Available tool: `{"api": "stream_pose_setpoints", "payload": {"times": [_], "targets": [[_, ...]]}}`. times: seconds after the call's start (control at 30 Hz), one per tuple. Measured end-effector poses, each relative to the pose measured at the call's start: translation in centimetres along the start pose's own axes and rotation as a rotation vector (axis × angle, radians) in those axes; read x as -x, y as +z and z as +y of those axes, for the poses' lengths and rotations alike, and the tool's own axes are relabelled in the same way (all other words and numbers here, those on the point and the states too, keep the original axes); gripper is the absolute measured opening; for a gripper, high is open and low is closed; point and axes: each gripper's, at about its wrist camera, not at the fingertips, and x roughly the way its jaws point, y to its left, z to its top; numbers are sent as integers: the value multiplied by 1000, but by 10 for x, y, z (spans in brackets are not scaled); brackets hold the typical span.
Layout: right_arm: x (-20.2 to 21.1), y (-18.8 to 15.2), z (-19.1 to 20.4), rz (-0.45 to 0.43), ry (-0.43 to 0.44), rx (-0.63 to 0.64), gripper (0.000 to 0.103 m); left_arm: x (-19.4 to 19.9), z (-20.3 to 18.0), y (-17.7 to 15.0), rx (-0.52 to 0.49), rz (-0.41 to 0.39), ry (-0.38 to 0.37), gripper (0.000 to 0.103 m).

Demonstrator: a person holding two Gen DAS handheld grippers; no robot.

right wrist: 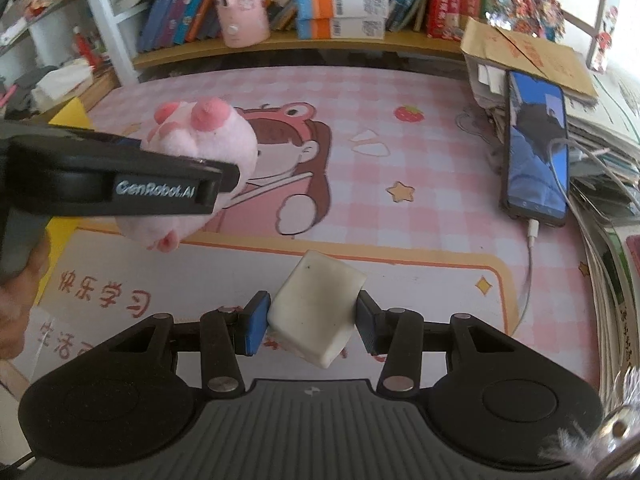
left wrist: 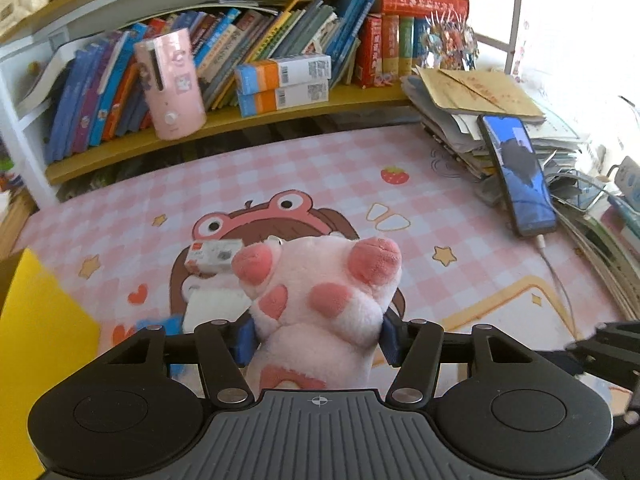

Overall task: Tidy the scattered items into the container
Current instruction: 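Grasp the pink plush toy with the left tool while the right tool holds the foam block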

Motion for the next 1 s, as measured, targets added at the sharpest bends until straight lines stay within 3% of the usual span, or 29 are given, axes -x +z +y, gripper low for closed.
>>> {"api": "stream_pose_setpoints", "payload": {"times": [0.53, 1.0], "targets": [[20, -12, 37, -31, 51, 96, 44, 72, 25, -61, 97, 17, 40, 57], [48, -31, 82, -61, 10, 141, 44, 115, 45, -102, 155, -31, -19, 57]]}}
